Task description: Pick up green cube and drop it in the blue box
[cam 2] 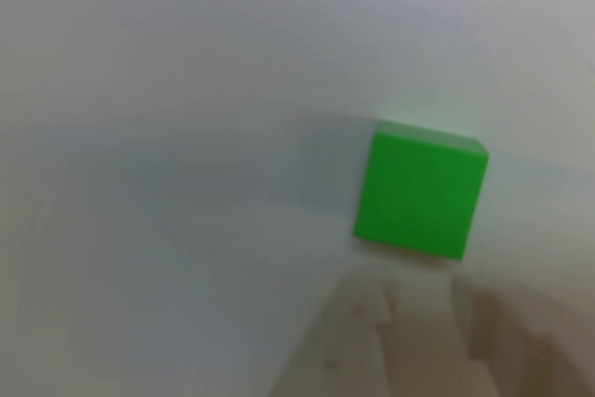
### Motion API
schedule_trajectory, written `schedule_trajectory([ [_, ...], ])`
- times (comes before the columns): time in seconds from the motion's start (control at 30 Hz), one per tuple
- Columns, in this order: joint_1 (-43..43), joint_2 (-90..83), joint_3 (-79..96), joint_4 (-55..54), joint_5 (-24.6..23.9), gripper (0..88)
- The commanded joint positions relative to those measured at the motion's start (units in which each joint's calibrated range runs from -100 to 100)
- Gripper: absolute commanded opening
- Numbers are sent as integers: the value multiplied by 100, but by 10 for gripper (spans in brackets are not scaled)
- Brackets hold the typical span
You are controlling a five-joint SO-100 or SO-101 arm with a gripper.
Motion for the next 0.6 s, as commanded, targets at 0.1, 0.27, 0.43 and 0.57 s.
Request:
schedule_trajectory([
  [0.1,28,-17,-240,17,-10,167],
  [0.27,20,158,-240,17,0,186],
  [0.43,-10,618,-249,9,-24,186],
  [0.57,-10,668,-258,-7,-24,187],
])
